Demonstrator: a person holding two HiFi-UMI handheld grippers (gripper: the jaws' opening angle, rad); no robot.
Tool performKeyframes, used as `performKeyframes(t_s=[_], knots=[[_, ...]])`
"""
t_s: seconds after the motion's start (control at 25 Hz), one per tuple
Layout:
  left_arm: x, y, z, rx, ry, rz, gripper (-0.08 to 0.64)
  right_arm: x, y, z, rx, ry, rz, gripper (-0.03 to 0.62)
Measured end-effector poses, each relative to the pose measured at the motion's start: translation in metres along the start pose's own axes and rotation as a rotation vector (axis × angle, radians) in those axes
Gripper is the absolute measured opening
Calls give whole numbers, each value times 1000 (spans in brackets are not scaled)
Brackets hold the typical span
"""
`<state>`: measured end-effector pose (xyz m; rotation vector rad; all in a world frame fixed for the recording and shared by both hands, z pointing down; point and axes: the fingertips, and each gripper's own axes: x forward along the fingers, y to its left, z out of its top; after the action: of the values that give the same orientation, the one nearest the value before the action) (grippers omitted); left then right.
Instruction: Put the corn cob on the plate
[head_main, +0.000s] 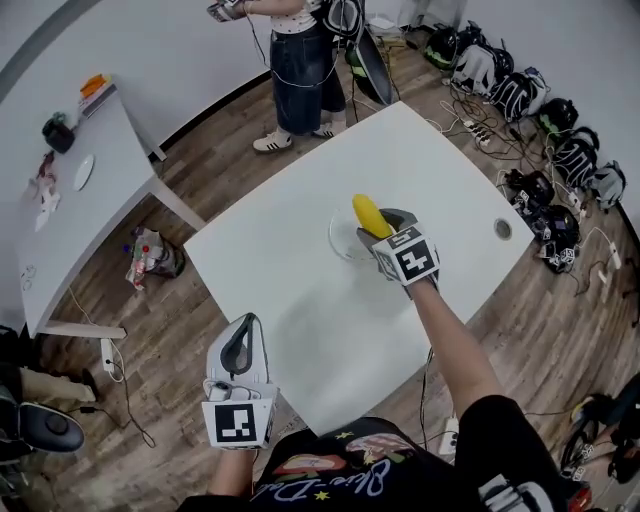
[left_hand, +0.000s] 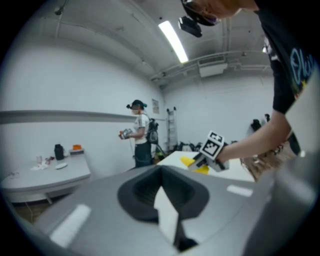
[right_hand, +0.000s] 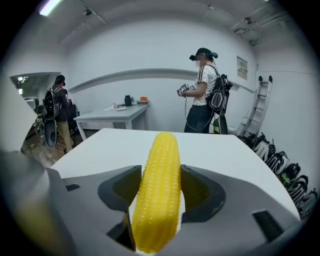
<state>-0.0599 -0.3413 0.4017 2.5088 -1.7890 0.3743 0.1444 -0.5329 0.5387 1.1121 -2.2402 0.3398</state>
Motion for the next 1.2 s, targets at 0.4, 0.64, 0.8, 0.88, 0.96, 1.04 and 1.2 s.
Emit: performKeyframes(t_s=[0.4, 0.64, 0.8, 0.88, 0.96, 1.04, 1.2], knots=[[3, 32, -11, -11, 24, 41, -6, 58, 3, -19, -47, 203, 69, 238], [6, 39, -10, -11, 17, 41, -6, 62, 2, -18, 4, 134, 87, 237], [5, 39, -1, 5, -1, 26, -6, 42, 1, -4, 85, -20, 67, 236], [3, 39, 10, 15, -17, 19, -6, 11, 4, 7, 154, -155, 16, 236], [0, 38, 24, 31, -46, -3, -6, -33, 12, 16, 233, -290, -37, 236], [-2, 34, 38, 52, -93, -31, -6, -79, 22, 20, 297, -384, -82, 236], [-8, 22, 58, 60, -170, -67, -6, -159, 46, 18, 385, -472, -110, 50]])
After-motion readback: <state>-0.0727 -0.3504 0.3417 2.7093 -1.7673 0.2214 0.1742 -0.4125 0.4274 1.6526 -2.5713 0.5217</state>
